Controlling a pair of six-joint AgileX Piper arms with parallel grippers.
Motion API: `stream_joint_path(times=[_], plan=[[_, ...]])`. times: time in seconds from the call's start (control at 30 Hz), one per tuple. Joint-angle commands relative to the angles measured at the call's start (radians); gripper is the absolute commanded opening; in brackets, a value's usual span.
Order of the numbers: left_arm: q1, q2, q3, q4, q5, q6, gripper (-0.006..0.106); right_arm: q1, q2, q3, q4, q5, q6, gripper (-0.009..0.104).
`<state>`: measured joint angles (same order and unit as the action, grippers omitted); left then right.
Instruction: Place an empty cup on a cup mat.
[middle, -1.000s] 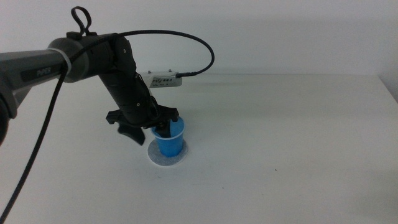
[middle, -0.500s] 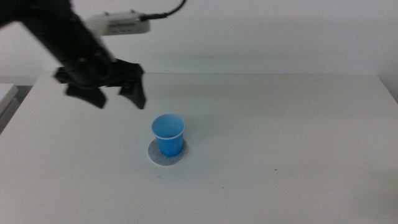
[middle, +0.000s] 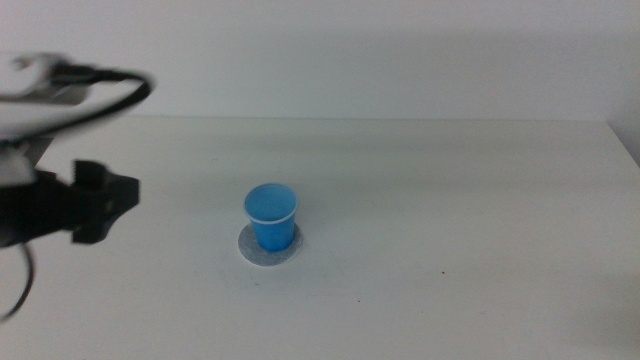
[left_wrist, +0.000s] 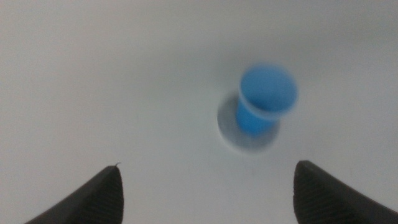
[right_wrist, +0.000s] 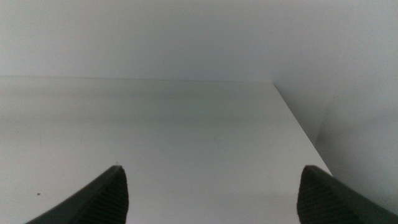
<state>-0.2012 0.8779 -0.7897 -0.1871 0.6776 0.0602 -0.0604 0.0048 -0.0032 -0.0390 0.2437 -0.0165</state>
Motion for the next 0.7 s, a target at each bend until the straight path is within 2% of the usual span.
stream_joint_path(times=[0.0,0.07,0.17,0.23,0.53,0.67], plan=[[0.001,-0.111,0.093,0.001,-0.139,-0.005,0.094,0.003,-0.005,0.003,-0.007,-0.009,-0.004,0.093],[0.001,-0.176,0.194,0.018,-0.271,-0.005,0.094,0.003,-0.005,0.003,-0.007,-0.009,-0.004,0.093],[0.001,-0.298,0.353,0.132,-0.478,-0.085,0.094,0.003,-0.005,0.003,-0.007,-0.009,-0.004,0.093],[0.019,-0.392,0.457,0.133,-0.553,-0.134,0.094,0.003,-0.005,0.003,-0.007,-0.009,-0.004,0.093],[0.196,-0.817,0.779,0.136,-0.577,-0.15,0.094,0.003,-0.005,0.003,-0.007,-0.009,-0.004,0.093],[0.2,-0.878,0.79,0.152,-0.491,-0.229,0.094,0.003,-0.005,0.003,-0.007,-0.009,-0.004,0.093]])
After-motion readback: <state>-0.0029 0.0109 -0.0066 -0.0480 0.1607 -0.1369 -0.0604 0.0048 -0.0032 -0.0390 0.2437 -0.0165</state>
